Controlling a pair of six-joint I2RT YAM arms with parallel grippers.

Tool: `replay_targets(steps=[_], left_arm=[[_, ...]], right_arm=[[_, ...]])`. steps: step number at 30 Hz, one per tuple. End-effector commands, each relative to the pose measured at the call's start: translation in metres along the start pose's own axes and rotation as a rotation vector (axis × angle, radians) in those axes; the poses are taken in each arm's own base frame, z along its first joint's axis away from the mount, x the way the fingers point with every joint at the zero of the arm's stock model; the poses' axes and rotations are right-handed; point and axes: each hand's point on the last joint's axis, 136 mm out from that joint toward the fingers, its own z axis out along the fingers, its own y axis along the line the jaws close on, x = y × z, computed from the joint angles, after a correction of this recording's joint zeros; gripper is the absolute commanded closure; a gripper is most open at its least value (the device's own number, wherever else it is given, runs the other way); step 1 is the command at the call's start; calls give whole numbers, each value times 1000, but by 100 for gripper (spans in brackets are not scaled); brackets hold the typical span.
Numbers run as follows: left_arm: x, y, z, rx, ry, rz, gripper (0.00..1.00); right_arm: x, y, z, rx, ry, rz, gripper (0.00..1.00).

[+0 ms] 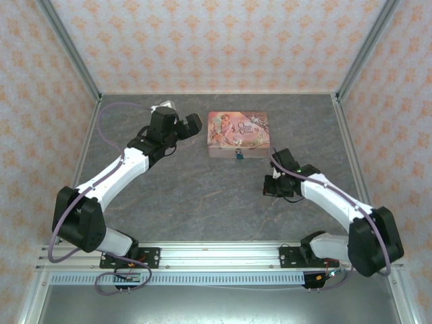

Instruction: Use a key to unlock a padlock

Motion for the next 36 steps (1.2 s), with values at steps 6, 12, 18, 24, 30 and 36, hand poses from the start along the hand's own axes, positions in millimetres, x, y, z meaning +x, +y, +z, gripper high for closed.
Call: replay_targets(steps=[6,12,18,24,30,36], left_arm=[[0,-40,-10,73,161,-243,2],[17,-88,-7,204,383,-457,12],[36,-124,-9,227,496,-581,21],[56,-151,-11,238,559,-648,28],[69,-157,-9,223,578,-678,35],[74,-162,-4,228,591,-692,49]], right_arm=[[-106,52,-81,-106,-518,-281,100],[-157,80,-132,6,-830,-572,100],[-174,118,-141,151,-986,-904,100],[-169,146,-125,181,-997,-1122,100],[-162,154,-121,178,-1002,-1172,100],[-159,153,-120,190,-999,-1191,100]])
